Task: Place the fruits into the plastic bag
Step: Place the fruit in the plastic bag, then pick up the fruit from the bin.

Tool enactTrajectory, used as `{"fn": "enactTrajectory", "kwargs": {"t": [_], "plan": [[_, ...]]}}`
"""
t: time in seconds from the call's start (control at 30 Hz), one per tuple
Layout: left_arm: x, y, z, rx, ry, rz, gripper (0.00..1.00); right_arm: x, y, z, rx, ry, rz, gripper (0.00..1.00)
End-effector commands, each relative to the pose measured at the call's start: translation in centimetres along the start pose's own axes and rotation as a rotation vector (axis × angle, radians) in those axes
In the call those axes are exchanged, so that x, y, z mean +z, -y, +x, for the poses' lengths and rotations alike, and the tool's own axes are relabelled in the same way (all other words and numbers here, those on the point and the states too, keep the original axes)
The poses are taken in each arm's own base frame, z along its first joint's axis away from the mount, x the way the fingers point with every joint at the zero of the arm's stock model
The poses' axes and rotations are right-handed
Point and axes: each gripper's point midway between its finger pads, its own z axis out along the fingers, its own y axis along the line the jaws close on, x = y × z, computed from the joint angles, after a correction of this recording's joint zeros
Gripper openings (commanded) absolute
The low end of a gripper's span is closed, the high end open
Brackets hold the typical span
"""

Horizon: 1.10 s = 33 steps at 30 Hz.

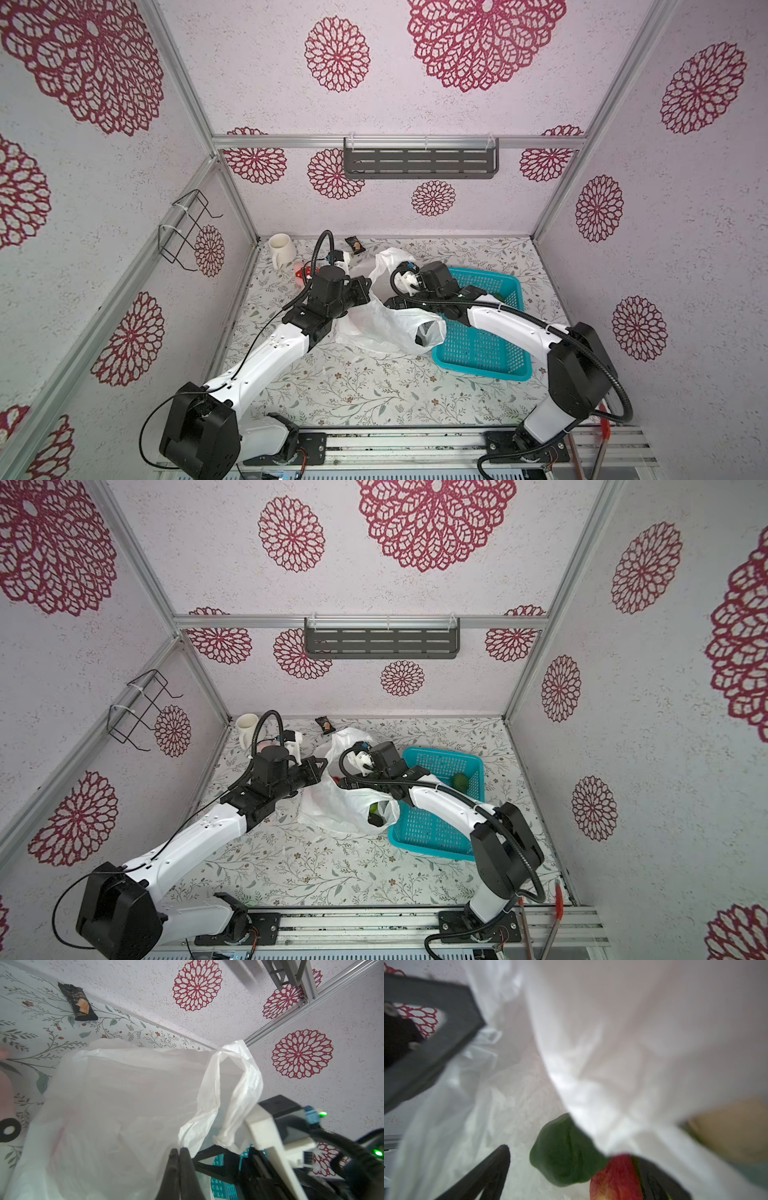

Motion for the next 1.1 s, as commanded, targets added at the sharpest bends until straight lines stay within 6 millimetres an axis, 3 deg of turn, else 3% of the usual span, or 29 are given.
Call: {"fn": "enactTrajectory", "kwargs": {"t": [0.0, 0.27, 0.4, 0.47, 0.53, 0.7, 0.9, 1.07], "plan": [[-0.7, -0.4, -0.5, 0.014, 0.033, -0.035, 0.00, -3.6, -1.5, -2.3, -0.083, 0.091, 0.024, 0.99], [-0.7, -0.9, -0.5, 0.008, 0.052, -0.054, 0.00, -9.9, -3.2, -3.8, -0.155, 0.206, 0.043, 0.98], [-0.5, -0.8, -0.5, 0.010, 0.046, -0.051, 0.00, -14.1, -2.4, -5.2, -0.152, 0.328, 0.086, 0.98], [-0.3, -0.8, -0.4, 0.011, 0.043, -0.048, 0.00, -16.0, -0.2, -5.8, -0.102, 0.388, 0.158, 0.98], [-0.1, -0.7, -0.4, 0.011, 0.040, -0.045, 0.00, -18.0, 3.7, -6.0, -0.004, 0.446, 0.296, 0.98], [-0.1, -0.6, -0.4, 0.012, 0.040, -0.041, 0.00, -20.7, 14.5, -3.0, 0.284, 0.405, 0.719, 0.98], [-0.1, -0.6, -0.2, 0.014, 0.034, -0.039, 0.00, -19.6, 23.2, 2.1, 0.497, 0.179, 0.930, 0.98], [-0.3, -0.5, -0.2, 0.015, 0.036, -0.035, 0.00, -18.6, 27.5, 3.5, 0.547, 0.116, 0.985, 0.98]]}}
